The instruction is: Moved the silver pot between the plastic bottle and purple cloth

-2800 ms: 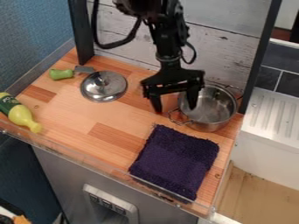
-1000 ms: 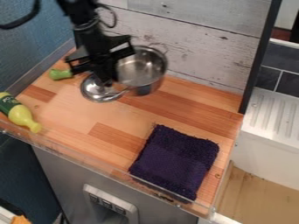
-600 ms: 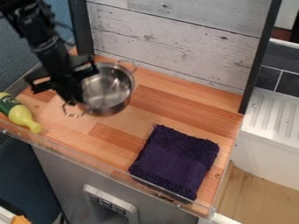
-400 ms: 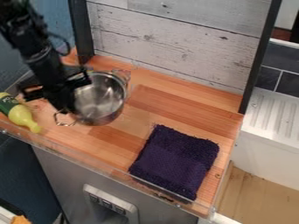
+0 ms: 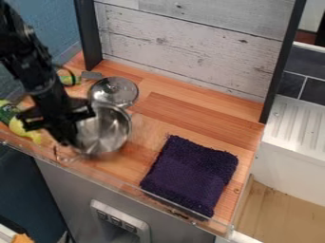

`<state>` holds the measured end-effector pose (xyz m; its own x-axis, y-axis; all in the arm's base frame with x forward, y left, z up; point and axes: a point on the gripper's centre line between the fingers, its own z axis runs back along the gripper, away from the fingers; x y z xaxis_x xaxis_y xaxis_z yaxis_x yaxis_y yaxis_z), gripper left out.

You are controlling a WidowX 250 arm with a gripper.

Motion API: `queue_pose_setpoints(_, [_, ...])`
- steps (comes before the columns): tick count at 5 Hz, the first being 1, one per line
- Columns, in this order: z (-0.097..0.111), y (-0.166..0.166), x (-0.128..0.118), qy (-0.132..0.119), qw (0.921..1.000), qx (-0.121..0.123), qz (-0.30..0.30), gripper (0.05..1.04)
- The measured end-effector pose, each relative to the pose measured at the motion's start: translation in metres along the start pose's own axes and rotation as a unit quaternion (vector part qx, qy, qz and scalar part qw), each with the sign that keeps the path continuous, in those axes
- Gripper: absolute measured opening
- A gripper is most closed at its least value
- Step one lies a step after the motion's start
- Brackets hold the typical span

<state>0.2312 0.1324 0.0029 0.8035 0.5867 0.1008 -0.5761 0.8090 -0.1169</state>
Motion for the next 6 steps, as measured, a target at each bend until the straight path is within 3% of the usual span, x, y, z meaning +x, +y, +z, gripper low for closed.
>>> queue_pose_setpoints(1, [-0.007,-0.001,-0.004,0.006,0.9999,0.009,-0.013,0.099])
queue_pose_setpoints(2, [-0.01,-0.005,-0.01,0.026,0.999,0.023,-0.027,0.274])
queue_pose_setpoints(4, [-0.006,-0.008,-0.008,0.028,0.9993,0.016,-0.018,0.871])
queue_pose_setpoints(5, [0.015,-0.015,0.002,0.007,0.9999,0.001,-0.013,1.015])
queue_pose_setpoints(6, [0.047,-0.023,0.01,-0.018,0.9996,-0.015,-0.018,1.009])
